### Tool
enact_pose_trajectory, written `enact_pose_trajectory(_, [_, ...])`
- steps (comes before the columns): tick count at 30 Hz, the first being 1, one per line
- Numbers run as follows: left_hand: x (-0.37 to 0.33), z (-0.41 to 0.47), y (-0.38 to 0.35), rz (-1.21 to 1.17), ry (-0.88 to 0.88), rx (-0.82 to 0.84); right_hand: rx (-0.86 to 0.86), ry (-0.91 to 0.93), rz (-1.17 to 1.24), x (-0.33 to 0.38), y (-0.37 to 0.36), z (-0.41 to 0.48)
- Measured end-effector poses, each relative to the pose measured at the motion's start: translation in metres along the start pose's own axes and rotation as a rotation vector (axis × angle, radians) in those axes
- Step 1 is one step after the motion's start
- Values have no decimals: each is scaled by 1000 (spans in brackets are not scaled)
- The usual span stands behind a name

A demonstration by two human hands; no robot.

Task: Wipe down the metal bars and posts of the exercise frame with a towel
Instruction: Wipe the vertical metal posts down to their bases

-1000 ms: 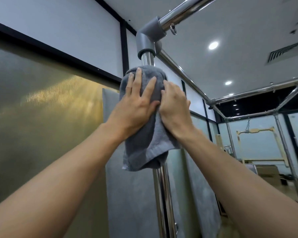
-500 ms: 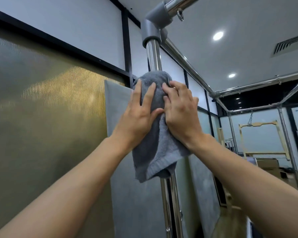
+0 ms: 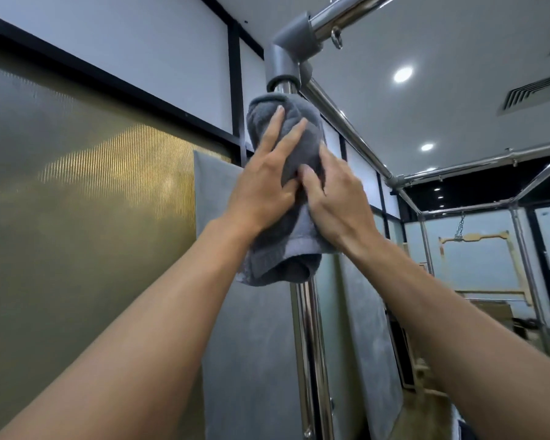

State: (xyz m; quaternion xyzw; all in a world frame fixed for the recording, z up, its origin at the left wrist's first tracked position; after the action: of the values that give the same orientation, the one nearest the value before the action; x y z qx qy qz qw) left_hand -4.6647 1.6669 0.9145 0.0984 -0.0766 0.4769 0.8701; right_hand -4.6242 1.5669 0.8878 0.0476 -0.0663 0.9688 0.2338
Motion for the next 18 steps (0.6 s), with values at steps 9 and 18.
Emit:
enact_pose_trajectory(9, [2, -40, 1, 88, 83, -12, -73, -18, -19, 6, -13, -13])
enact_pose_trajectory(18, [30, -10, 2, 197, 160, 34, -130, 18, 143, 10, -19, 31])
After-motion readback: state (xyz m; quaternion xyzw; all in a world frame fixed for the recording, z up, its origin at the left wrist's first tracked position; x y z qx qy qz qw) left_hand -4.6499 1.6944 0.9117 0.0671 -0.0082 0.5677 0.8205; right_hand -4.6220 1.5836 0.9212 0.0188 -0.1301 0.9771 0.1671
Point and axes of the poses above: each hand's wrist, its own z-axis towards the middle knuckle, its own y-axis out of the back of the hand, x = y × z, the point moved 9 cm from there along z, towards the middle knuckle, and after that the axes turned 8 degrees about -x, right-handed, at the moved point
